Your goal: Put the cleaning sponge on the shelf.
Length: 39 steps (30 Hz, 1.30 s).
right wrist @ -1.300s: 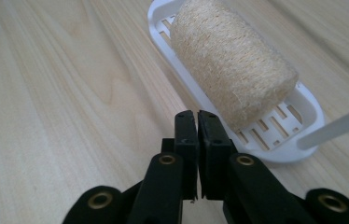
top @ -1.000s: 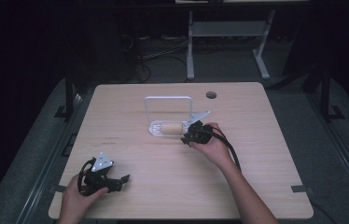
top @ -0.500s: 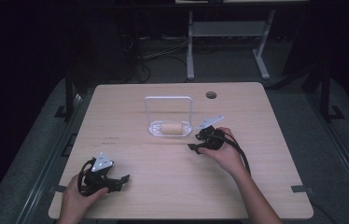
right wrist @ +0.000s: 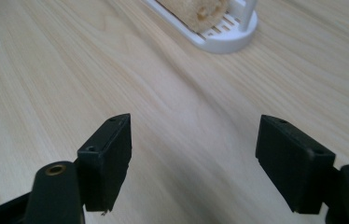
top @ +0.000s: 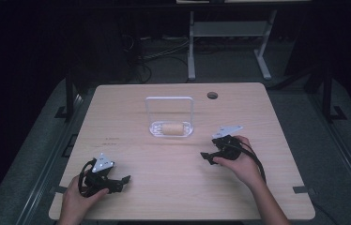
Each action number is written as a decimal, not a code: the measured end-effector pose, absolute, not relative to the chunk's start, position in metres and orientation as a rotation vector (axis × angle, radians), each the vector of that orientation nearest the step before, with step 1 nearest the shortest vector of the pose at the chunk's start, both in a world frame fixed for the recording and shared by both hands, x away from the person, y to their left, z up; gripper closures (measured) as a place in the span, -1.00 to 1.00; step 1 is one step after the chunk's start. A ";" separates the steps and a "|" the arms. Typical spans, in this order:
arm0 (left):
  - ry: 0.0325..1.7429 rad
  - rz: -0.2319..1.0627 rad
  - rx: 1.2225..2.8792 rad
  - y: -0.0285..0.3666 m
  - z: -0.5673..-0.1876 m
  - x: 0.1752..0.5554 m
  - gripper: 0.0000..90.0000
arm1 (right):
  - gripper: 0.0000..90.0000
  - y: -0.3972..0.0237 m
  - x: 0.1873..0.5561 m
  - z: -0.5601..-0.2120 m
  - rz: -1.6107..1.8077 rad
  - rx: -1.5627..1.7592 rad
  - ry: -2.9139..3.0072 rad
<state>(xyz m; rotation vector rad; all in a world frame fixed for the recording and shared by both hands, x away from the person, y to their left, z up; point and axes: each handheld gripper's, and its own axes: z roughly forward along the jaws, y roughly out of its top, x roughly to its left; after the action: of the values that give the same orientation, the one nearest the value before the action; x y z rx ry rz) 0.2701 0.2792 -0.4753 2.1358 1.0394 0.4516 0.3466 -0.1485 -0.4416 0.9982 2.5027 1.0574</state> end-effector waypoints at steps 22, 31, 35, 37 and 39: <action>1.039 0.451 2.136 0.279 -0.475 0.270 -0.72 | -0.49 -0.205 0.291 -0.454 1.062 1.084 2.415; 1.039 0.451 2.136 0.279 -0.475 0.270 -0.72 | -0.50 -0.224 0.271 -0.466 1.035 1.133 2.380; 1.039 0.451 2.136 0.279 -0.475 0.270 -0.72 | -0.54 -0.231 0.264 -0.472 1.020 1.158 2.372; 1.039 0.451 2.136 0.279 -0.475 0.270 -0.72 | -0.55 -0.232 0.263 -0.474 1.008 1.170 2.368; 1.039 0.451 2.136 0.279 -0.475 0.270 -0.72 | -0.58 -0.233 0.262 -0.477 0.991 1.170 2.369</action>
<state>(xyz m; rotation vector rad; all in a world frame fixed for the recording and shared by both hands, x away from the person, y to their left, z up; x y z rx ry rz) 0.2701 0.2792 -0.4753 2.1358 1.0391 0.4513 0.2618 -0.2329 -0.4768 1.1697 2.3694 0.9905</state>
